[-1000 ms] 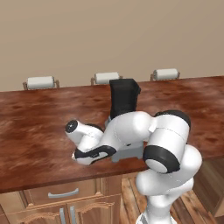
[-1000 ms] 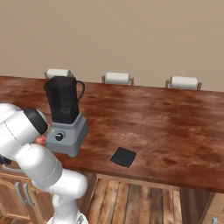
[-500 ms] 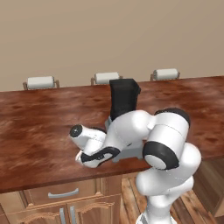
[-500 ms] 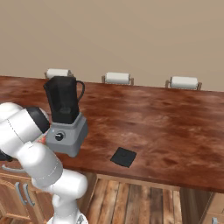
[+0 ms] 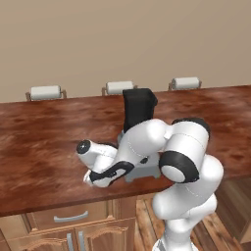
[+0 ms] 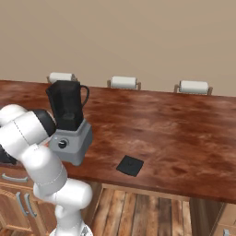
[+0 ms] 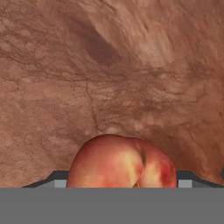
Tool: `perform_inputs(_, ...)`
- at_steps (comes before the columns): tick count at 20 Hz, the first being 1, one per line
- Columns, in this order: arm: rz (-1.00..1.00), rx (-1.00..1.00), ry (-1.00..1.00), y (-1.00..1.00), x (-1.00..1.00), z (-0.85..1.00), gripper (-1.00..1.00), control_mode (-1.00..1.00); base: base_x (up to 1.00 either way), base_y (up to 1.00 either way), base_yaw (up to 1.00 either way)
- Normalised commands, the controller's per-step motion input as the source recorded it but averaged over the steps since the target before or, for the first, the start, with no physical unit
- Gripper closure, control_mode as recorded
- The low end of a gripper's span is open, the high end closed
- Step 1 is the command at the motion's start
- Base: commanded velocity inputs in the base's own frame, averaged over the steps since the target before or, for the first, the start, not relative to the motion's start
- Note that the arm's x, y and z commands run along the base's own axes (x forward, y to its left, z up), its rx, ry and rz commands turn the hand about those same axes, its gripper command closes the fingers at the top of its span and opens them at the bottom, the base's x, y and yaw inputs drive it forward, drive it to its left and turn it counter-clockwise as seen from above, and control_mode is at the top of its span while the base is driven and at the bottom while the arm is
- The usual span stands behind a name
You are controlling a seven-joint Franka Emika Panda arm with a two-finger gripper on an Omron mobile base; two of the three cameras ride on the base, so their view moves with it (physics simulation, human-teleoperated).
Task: Open the blender lid, put the peach in the blender, close the lid, and start the blender.
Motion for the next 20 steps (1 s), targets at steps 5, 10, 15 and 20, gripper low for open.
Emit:
perform_inputs(5, 0.00, 0.00, -0.12, 0.00, -0.30, 0.05, 1.00, -1.00, 0.00, 0.00, 0.00)
perform_inputs(10, 0.00, -0.01, -0.16, 0.00, -0.43, 0.60, 1.00, -1.00, 0.00, 0.00, 0.00)
perform_inputs(15, 0.00, 0.00, -0.10, -0.13, -0.17, 0.94, 1.00, -1.00, 0.00, 0.00, 0.00)
perform_inputs(20, -0.01, 0.00, -0.06, -0.16, -0.03, 1.00, 1.00, -1.00, 0.00, 0.00, 0.00)
